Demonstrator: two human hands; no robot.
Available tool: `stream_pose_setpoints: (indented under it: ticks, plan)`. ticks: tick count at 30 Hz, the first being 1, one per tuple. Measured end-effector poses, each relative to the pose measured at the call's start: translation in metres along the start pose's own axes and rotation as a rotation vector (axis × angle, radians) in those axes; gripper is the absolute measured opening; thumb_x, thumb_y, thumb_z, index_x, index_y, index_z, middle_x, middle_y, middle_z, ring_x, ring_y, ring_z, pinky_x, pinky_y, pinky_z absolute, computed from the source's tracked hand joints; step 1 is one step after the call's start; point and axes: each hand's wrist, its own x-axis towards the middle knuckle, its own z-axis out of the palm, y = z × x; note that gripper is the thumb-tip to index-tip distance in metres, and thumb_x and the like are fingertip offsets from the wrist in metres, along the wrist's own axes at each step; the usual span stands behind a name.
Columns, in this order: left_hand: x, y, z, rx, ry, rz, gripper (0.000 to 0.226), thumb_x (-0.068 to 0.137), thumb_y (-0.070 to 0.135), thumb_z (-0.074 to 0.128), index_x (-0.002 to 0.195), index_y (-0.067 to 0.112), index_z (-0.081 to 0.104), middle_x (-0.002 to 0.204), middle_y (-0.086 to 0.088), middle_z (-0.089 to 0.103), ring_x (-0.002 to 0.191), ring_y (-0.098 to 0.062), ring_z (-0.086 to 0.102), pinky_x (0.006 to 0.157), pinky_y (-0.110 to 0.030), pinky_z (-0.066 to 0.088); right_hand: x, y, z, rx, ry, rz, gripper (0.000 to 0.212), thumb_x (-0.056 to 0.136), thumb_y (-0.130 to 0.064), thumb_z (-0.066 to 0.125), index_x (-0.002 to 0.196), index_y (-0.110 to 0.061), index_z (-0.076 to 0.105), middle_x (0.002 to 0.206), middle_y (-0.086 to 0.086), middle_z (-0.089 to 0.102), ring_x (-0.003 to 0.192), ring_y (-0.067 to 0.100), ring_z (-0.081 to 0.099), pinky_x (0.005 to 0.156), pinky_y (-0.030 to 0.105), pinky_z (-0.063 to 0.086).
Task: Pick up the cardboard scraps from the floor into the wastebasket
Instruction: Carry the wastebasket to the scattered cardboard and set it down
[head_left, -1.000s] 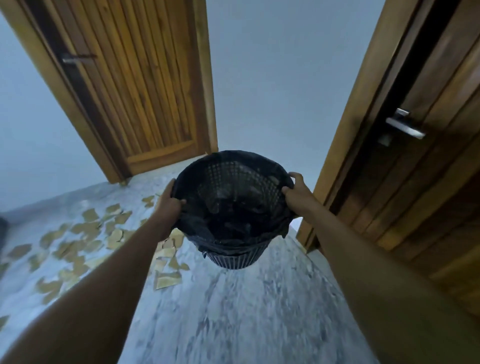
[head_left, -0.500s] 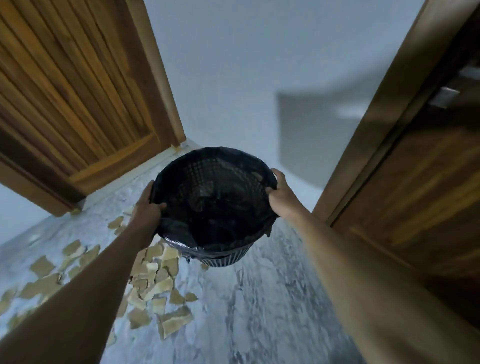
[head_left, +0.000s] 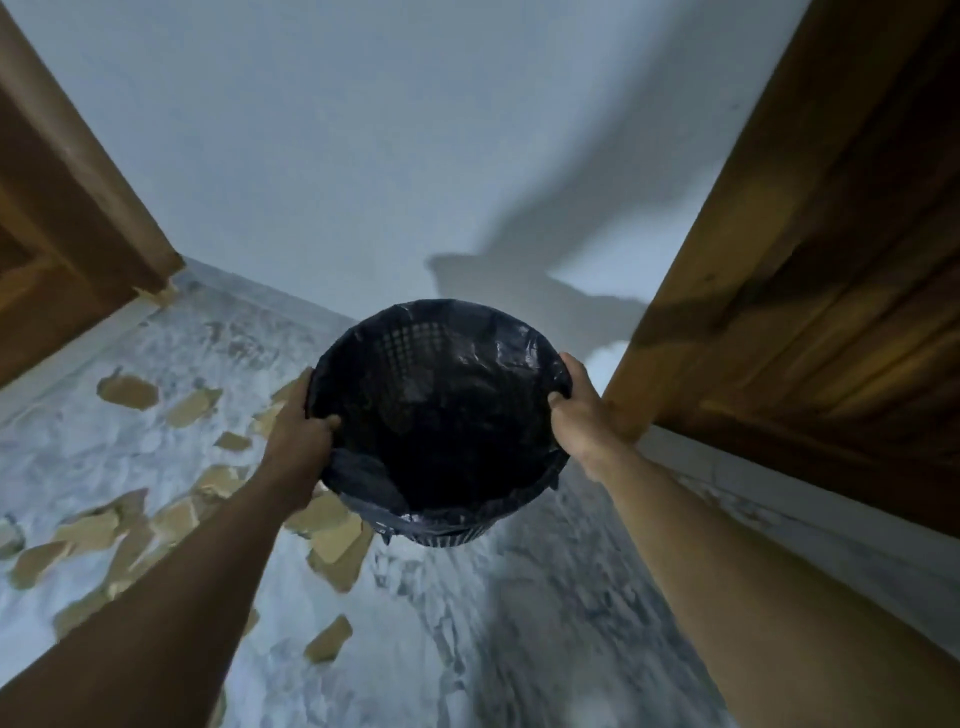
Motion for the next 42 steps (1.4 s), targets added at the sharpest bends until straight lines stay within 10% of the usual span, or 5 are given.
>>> stream_pose_setpoints:
  ticks: [10, 23, 30, 37, 42]
  plan:
    - [0.167, -0.179, 0.132, -0.060, -0.232, 0.080, 0.080, 0.071, 0.006, 0.048, 0.143, 0.042, 0.043, 0.140, -0.009, 0.057, 0.118, -0.035, 0.060, 0.095, -0.057, 0.053, 0.120, 0.190, 0.039, 0.001, 0.231, 0.003, 0.064, 0.104, -0.003, 0.036, 0.161, -0.029, 0.023, 0.161, 0.004, 0.034, 0.143, 0.028, 0.038, 0.117, 0.034, 0.033]
    - [0.185, -0.170, 0.166, -0.032, -0.254, 0.220, 0.064, 0.097, 0.000, 0.053, 0.148, 0.035, 0.039, 0.136, -0.008, 0.057, 0.109, -0.034, 0.062, 0.082, -0.049, 0.058, 0.137, 0.204, 0.030, -0.051, 0.190, -0.004, 0.064, 0.108, -0.037, 0.041, 0.163, -0.030, 0.010, 0.167, 0.003, 0.023, 0.148, 0.032, 0.032, 0.118, 0.040, 0.031]
    - [0.167, -0.168, 0.132, -0.011, -0.234, 0.129, 0.064, 0.097, 0.049, 0.054, 0.154, 0.046, 0.024, 0.153, -0.003, 0.044, 0.128, -0.034, 0.052, 0.087, -0.050, 0.053, 0.107, 0.168, 0.059, -0.476, 0.323, -0.112, 0.065, 0.107, -0.043, 0.029, 0.163, -0.025, 0.001, 0.169, 0.012, 0.011, 0.154, 0.034, 0.012, 0.123, 0.055, 0.015]
    - [0.161, -0.225, 0.023, 0.242, 0.017, 0.227, 0.053, 0.105, 0.041, 0.043, 0.155, 0.024, 0.034, 0.157, -0.016, 0.038, 0.140, -0.038, 0.041, 0.111, -0.046, 0.036, 0.077, 0.107, 0.165, -0.572, 0.270, -0.421, 0.061, 0.108, -0.031, 0.035, 0.162, -0.016, 0.014, 0.169, 0.012, 0.011, 0.157, 0.027, 0.004, 0.126, 0.050, 0.007]
    - [0.155, -0.284, -0.066, 0.397, 0.113, 0.093, 0.058, 0.105, 0.044, 0.040, 0.158, 0.024, 0.027, 0.145, -0.024, 0.052, 0.125, -0.041, 0.053, 0.094, -0.042, 0.042, 0.065, 0.095, 0.267, -0.611, 0.149, -0.572, 0.057, 0.107, -0.026, 0.037, 0.161, -0.015, 0.021, 0.168, 0.013, 0.017, 0.156, 0.027, 0.006, 0.126, 0.044, 0.011]
